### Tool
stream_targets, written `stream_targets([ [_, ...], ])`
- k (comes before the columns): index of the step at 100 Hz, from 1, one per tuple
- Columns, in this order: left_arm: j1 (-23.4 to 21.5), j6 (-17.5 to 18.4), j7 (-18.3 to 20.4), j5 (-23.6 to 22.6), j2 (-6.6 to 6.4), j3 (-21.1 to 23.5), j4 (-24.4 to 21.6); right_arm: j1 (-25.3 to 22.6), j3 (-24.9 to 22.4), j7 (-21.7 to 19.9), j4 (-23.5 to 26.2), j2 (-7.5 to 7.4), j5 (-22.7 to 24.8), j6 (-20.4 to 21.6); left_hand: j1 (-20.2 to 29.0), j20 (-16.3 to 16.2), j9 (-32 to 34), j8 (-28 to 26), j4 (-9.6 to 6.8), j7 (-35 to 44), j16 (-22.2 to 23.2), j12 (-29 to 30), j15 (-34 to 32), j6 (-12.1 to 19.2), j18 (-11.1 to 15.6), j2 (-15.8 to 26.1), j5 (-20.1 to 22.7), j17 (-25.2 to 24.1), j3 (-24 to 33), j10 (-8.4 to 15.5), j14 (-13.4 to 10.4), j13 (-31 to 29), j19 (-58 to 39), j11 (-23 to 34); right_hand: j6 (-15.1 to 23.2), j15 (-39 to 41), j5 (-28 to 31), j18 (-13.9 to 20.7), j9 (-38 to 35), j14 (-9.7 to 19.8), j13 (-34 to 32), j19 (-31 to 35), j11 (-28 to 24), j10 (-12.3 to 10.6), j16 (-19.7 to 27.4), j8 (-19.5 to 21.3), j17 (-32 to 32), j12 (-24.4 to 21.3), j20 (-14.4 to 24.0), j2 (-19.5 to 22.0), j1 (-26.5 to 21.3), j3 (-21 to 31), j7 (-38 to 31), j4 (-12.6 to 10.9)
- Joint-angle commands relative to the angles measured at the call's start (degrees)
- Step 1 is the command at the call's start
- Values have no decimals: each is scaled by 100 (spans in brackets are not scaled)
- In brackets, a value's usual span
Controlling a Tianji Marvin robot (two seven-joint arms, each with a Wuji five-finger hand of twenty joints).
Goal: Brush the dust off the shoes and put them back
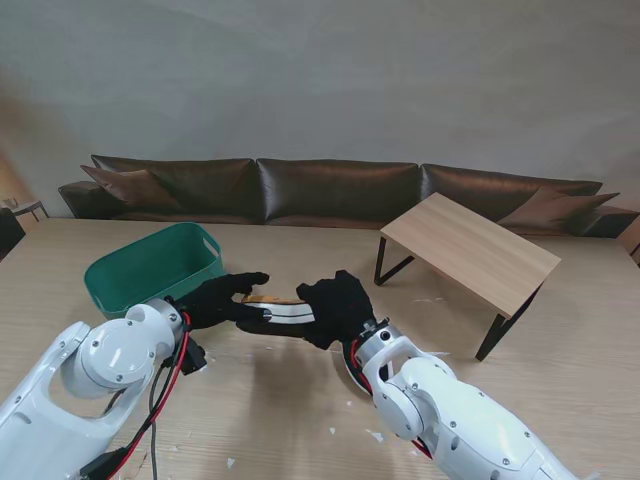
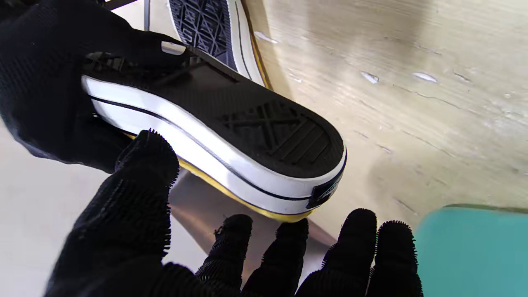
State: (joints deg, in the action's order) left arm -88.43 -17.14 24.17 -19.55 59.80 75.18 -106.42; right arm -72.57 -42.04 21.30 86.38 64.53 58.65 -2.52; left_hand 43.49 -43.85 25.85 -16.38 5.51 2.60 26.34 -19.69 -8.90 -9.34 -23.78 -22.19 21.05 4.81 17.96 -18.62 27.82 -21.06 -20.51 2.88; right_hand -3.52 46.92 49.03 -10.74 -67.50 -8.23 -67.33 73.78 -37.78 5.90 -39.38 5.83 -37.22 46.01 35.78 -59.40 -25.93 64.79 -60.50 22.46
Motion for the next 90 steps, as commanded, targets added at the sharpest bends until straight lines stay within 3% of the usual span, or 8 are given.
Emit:
stream_targets([
  [1, 59, 12, 153, -34, -14, -59, 142, -19, -41, 66, 86, 29, 36, 78, -148, -62, -176, 95, -199, -159, -84, 104, 112, 34, 75, 184, -369, 1, -193, -264, -75, 179, 269, 19, 1226, 1934, 317, 238, -306, 733, -793, -58, -492, -279, -603, 192, -1192, 354, 191, 508, -1447, 1601, -1804, -507],
  [21, 229, -8, 319, -31, -47, -102, 357, -64, -127, 291, 42, 33, 30, 372, -310, -134, -494, 227, -191, -287, -137, 131, 150, 426, 88, 104, -716, -36, -309, -171, -123, 327, 430, -17, 1242, 1921, 324, 254, -305, 723, -792, -76, -516, -290, -601, 192, -1177, 320, 202, 474, -1456, 1628, -1814, -509],
  [33, 352, 114, 521, 121, -80, -72, 495, -82, -168, 372, 36, 16, 69, 583, -303, -163, -438, 247, -174, -214, -146, 104, 127, 532, 139, -45, -571, -42, -337, -123, -210, 324, 483, 37, 1259, 1911, 333, 270, -302, 728, -792, -89, -526, -302, -598, 195, -1168, 306, 204, 463, -1450, 1638, -1822, -506],
  [43, 494, 87, 982, 446, -161, -59, 573, -83, -171, 468, 14, 14, 96, 681, -292, -211, -189, 145, -159, 46, -125, 25, 62, 631, 207, -179, -110, -37, -344, -36, -244, 241, 491, 135, 1285, 1897, 320, 288, -289, 730, -789, -104, -533, -312, -594, 200, -1158, 297, 204, 454, -1455, 1647, -1828, -505],
  [58, 705, 118, 1454, 768, -248, -165, 729, -37, -110, 663, -66, 43, 101, 723, -305, -689, 387, -163, -131, 437, 245, -360, -353, 614, 190, -356, 590, 287, -167, -25, -229, -209, 231, 298, 1307, 1836, 292, 326, -258, 731, -785, -149, -542, -321, -569, 214, -1116, 282, 194, 457, -1463, 1651, -1844, -503],
  [76, 844, 81, 1624, 1096, -265, -328, 859, 25, -17, 916, -178, 88, 85, 765, -428, -1650, 1101, -835, -40, 904, 953, -914, -1093, 288, 188, -684, 1420, 750, 719, 72, -206, -790, -144, 519, 1315, 1780, 260, 353, -214, 735, -792, -189, -571, -327, -546, 233, -1088, 270, 181, 477, -1469, 1638, -1862, -502],
  [86, 919, 58, 1632, 1358, -243, -443, 967, 50, 31, 1029, -233, 121, 41, 806, -317, -2124, 1473, -1211, -32, 1196, 1285, -1160, -1658, 193, 242, -800, 1741, 748, 977, 159, -207, -1038, -873, 654, 1314, 1762, 249, 367, -207, 737, -788, -198, -582, -336, -539, 242, -1081, 250, 178, 475, -1477, 1636, -1871, -504],
  [90, 958, 38, 1639, 1481, -232, -498, 1012, 60, 51, 1080, -258, 132, 26, 838, -247, -2020, 1577, -1422, -22, 1298, 1383, -1241, -1857, 153, 305, -854, 1830, 546, 1106, 171, -233, -1089, -1601, 678, 1314, 1753, 251, 371, -200, 738, -788, -203, -583, -330, -535, 245, -1075, 241, 175, 468, -1482, 1639, -1874, -505],
])
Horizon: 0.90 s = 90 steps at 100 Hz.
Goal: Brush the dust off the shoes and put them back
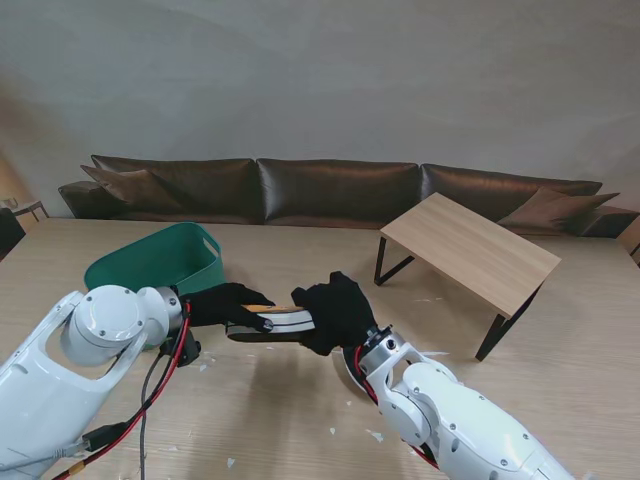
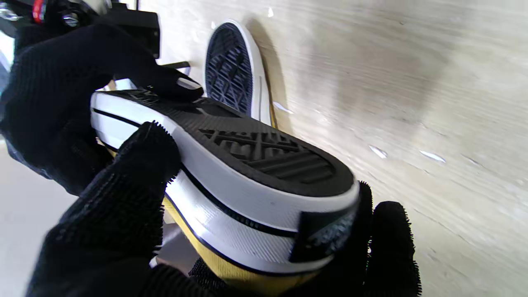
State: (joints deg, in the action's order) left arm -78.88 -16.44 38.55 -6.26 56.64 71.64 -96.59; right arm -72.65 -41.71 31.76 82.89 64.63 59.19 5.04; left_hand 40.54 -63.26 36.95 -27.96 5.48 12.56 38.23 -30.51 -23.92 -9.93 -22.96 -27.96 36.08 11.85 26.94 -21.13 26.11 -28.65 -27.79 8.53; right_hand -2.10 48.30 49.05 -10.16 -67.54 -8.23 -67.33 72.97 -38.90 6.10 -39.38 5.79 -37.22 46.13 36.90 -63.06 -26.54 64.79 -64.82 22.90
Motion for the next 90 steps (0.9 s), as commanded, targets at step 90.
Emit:
stream_targets([
  [90, 618, -305, 219, 987, 220, -1110, 690, 181, 208, 280, 6, 227, -81, -229, 1367, 1853, 3357, -2246, 345, 4013, 367, -2079, -3156, -648, 214, -1252, 235, 1943, 1264, 934, -942, -3841, -6021, 1176, 1038, 1571, 145, 284, -89, 725, -798, -130, -626, -289, -500, 302, -1042, 127, 17, 914, -1466, 1603, -1481, -556],
])
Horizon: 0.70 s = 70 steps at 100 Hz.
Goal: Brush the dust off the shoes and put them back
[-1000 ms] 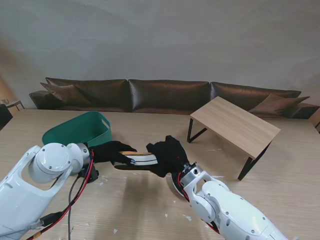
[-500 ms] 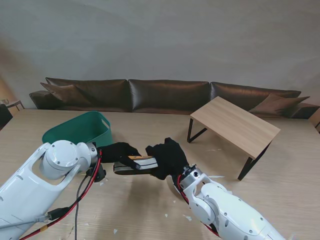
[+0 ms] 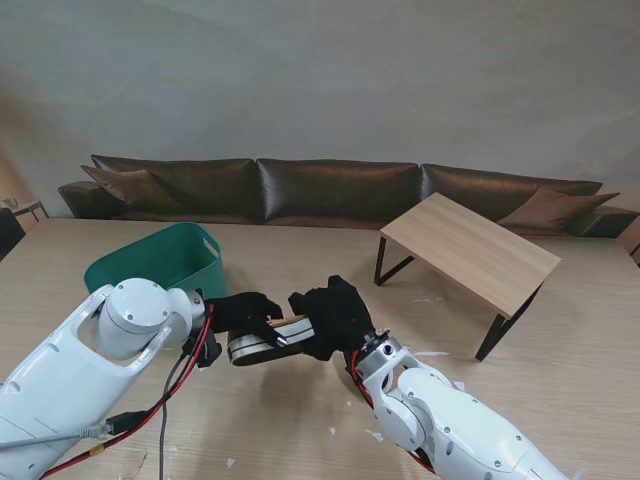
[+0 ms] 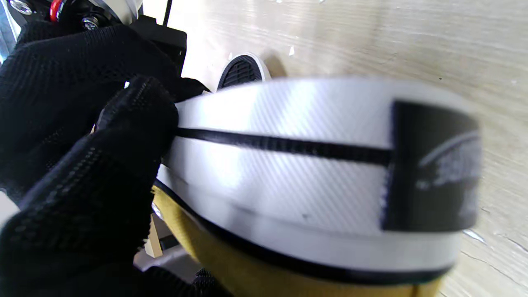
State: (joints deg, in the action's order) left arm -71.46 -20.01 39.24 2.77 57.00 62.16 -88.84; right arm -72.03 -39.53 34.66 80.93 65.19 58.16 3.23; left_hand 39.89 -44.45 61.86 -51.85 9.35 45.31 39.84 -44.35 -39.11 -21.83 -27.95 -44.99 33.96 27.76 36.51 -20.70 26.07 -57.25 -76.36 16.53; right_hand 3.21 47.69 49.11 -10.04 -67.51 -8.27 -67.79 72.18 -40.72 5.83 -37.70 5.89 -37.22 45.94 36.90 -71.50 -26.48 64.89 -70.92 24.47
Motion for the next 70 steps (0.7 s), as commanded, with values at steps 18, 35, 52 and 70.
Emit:
stream_targets([
  [18, -217, 296, -259, 71, 288, -183, -40, 96, -8, -47, 220, 179, -3, -133, 2082, 256, 1012, -388, -124, 2532, 190, -1641, -1955, 642, 917, 529, 735, 1014, 385, 803, -1445, -1514, -1486, 298, 469, 1606, 99, 271, -49, 742, -748, -41, -466, -252, -644, 295, -1009, 117, -2, 1819, -1440, 1554, -859, -703],
  [35, -378, 448, -537, -104, 327, -110, -120, 113, 0, -127, 196, 160, 24, -202, 2161, 805, 978, -319, -108, 2646, -165, -1936, -1633, 574, 1273, 391, 893, 1514, 641, 722, -1816, -1553, -1294, 342, -171, 291, -478, 27, 415, 721, -664, -338, -141, -124, -53, 605, -528, -246, -373, 1961, -1104, 1326, -12, -692],
  [52, -590, 516, -812, -287, 359, 37, -262, 111, -22, -307, 228, 141, 17, -329, 2199, 1030, 1010, -254, -106, 2612, -340, -1900, -1586, 574, 1215, 306, 988, 1786, 709, 712, -1875, -1561, -1038, 301, -830, -953, -1509, -231, 1565, 288, 292, -712, -5, -32, 304, 1759, 489, -1024, -986, 2455, -46, 1078, 2114, -1487],
  [70, -868, 580, -1177, -642, 391, 185, -430, -9, -173, -702, 402, 133, -170, -492, 2201, 1074, 1042, -234, -98, 2610, -371, -1876, -1643, 569, 1146, 273, 1033, 1913, 756, 709, -1872, -1569, -955, 291, -1446, -1696, -3070, -344, 3143, -88, 1735, -1324, 251, 150, 831, 1418, 1696, -1505, -1391, 2523, 917, 355, 2765, -1457],
])
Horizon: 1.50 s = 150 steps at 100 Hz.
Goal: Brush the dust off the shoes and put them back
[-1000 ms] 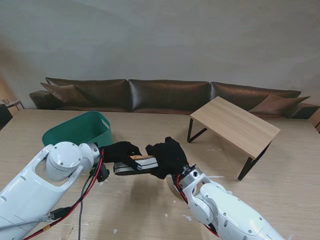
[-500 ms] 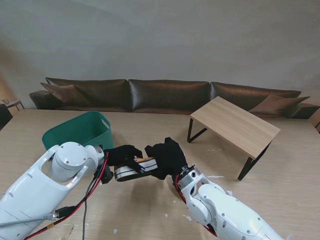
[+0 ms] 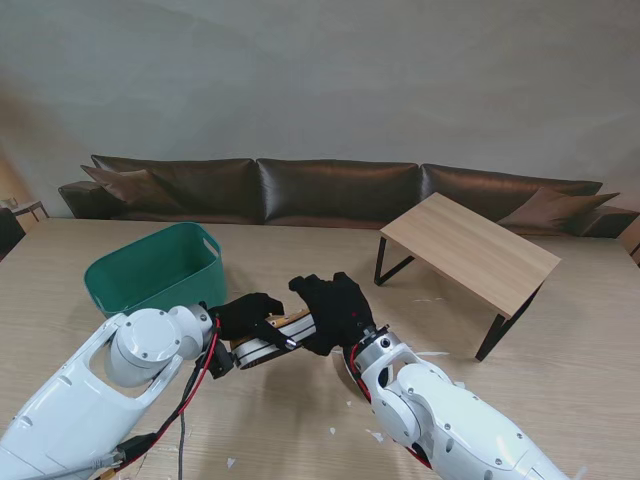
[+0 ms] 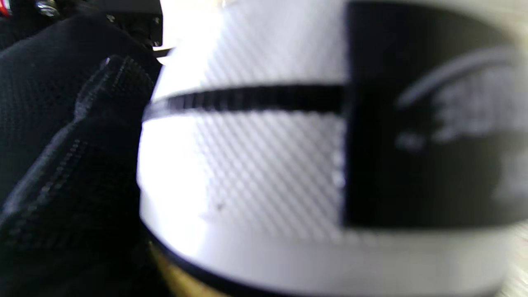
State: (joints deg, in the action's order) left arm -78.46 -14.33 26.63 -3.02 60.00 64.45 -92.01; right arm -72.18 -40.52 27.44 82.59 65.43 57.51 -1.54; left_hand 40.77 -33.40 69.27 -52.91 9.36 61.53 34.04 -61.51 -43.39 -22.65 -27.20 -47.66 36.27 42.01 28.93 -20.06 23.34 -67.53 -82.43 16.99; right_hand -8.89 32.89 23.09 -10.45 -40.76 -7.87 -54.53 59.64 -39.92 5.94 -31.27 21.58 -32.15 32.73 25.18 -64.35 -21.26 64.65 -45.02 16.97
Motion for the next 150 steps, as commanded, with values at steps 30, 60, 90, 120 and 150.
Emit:
stream_targets([
  [30, -613, 1, -425, -854, 113, 292, -408, -183, -395, -225, 385, 145, -553, 169, 2091, -45, 331, -115, -80, 983, 201, -154, -1289, 673, 1090, 503, 842, 525, 1547, 662, -1596, -539, -356, 250, -256, -780, -1195, -252, 1633, -219, 1492, -988, 320, 235, 665, -418, 1989, -479, -570, 2382, 1403, -569, 516, -633],
  [60, -847, 7, -877, -1372, 169, 485, -477, -311, -672, -246, 477, 189, -825, 94, 2082, -55, 354, -113, -63, 970, 194, -129, -1336, 683, 1131, 469, 871, 542, 1583, 670, -1602, -536, -351, 242, -157, -759, -1172, -214, 1692, -232, 1609, -1105, 311, 254, 688, -378, 2014, -491, -489, 2930, 1362, -1156, 592, -725],
  [90, -1168, 10, -1564, -2412, 232, 670, -655, -483, -919, -446, 512, 191, -1118, 23, 2059, -82, 367, -125, -48, 960, 214, -125, -1430, 680, 1091, 441, 893, 572, 1649, 680, -1572, -538, -359, 252, -50, -720, -782, -275, 1408, -267, 1414, -1125, 417, 304, 654, -216, 1889, -500, -357, 3598, 1007, -2063, 625, -937],
  [120, -927, -283, -2052, -3134, 290, 268, -314, -565, -1028, -530, 387, 204, -1350, 38, 2020, -111, 390, -125, -21, 962, 232, -119, -1506, 692, 1082, 384, 928, 608, 1737, 687, -1570, -532, -356, 266, -40, -709, -599, -304, 1238, -306, 1302, -1130, 455, 342, 626, -141, 1836, -489, -324, 3816, 885, -2474, 632, -1068],
  [150, -526, -557, -2429, -3679, 332, -248, 175, -570, -1104, -525, 253, 228, -1508, 47, 1975, -128, 420, -117, 14, 981, 230, -107, -1568, 702, 1113, 332, 949, 655, 1829, 700, -1580, -540, -362, 286, -20, -696, -443, -318, 1123, -327, 1244, -1137, 501, 362, 601, -89, 1826, -475, -308, 3754, 883, -2173, 645, -1077],
])
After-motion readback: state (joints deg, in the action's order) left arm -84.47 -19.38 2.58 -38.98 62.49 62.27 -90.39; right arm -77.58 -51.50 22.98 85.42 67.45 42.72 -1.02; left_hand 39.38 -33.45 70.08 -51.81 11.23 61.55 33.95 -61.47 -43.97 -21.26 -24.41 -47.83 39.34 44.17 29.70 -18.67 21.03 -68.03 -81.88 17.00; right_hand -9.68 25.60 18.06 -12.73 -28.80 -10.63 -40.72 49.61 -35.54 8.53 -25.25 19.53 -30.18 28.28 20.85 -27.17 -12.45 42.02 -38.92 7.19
